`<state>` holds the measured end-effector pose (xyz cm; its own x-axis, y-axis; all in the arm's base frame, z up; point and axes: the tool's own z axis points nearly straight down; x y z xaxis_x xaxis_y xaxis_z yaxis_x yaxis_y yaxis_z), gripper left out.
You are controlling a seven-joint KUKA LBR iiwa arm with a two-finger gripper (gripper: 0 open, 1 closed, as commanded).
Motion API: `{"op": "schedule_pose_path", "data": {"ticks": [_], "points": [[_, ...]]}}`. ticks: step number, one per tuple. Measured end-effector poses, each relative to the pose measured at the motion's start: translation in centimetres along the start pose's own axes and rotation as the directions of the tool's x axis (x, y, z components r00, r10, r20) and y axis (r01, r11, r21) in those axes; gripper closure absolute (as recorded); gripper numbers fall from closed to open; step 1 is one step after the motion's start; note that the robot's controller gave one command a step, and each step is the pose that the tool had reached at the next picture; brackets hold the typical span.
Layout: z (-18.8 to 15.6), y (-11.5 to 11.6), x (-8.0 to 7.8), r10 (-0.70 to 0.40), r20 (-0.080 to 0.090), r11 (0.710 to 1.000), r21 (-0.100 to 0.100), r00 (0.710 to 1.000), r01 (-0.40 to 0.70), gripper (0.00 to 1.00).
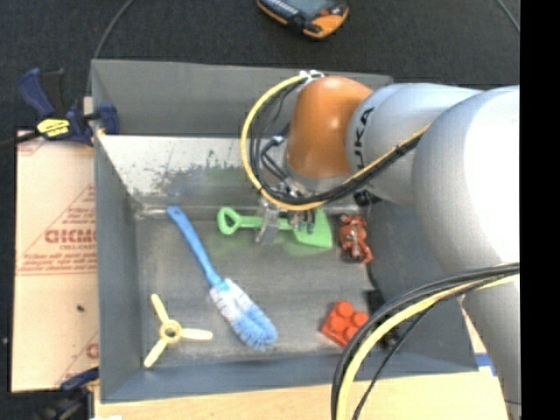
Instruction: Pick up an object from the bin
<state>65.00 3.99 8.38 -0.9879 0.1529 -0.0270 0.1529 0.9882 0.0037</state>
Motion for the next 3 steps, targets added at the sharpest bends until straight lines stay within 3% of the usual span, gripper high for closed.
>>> {"op": "schedule_pose_path", "data": {"ticks": [3], "points": [[-1.7, 0.0, -0.3, 0.0, 0.014, 1.0, -0.002, 1.0, 0.0, 1.0]]}}
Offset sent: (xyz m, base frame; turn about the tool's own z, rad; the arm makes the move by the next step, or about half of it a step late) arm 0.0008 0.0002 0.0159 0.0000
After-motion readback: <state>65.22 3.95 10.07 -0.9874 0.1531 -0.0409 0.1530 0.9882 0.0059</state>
